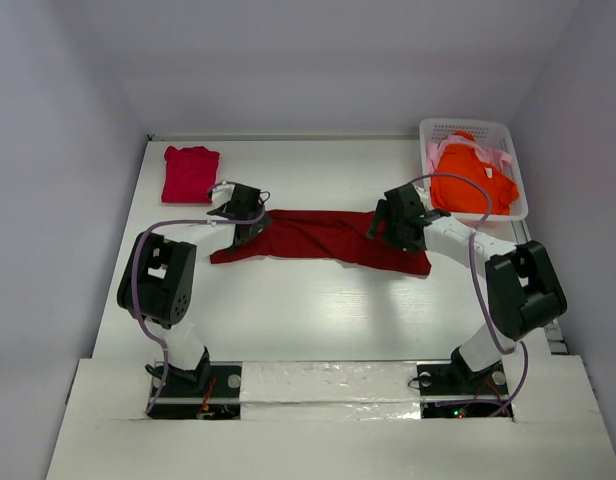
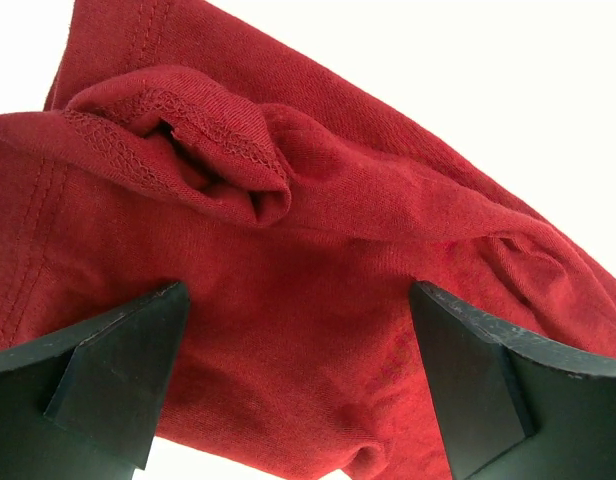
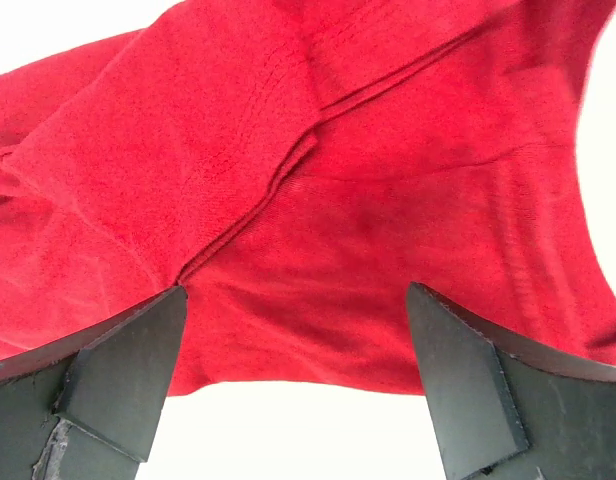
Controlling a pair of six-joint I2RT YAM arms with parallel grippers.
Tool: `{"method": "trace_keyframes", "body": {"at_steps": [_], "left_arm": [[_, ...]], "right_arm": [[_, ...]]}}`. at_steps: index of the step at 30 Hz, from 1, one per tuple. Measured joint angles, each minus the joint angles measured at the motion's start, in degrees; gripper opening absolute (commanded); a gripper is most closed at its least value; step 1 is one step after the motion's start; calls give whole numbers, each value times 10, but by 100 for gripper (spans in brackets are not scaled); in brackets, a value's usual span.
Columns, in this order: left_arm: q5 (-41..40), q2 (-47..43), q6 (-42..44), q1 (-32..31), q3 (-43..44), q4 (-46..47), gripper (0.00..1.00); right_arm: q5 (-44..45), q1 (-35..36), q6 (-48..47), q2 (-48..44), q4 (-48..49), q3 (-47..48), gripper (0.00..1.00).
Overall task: Fold and stack the t-shirts
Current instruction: Fold the tshirt
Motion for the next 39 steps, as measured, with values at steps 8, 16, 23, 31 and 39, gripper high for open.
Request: {"method": "trace_keyframes", "body": {"at_steps": [8, 16, 23, 31, 39], "left_arm": [[8, 0, 3, 5, 0, 1, 94], [23, 0, 3, 11, 0, 13, 94], [25, -5, 2, 12, -12, 28, 94], [25, -19, 1, 11, -32, 45, 93], [24, -37, 0, 2, -55, 51, 94]], "right_arm": [[-72, -5, 17, 28, 91, -35, 94], [-116, -7, 10, 40, 198, -55, 94], [-148, -11, -9, 67, 254, -46, 94], [-134, -14, -18, 80, 221, -18, 94], [-77, -14, -33, 82, 125, 18, 94]]}}
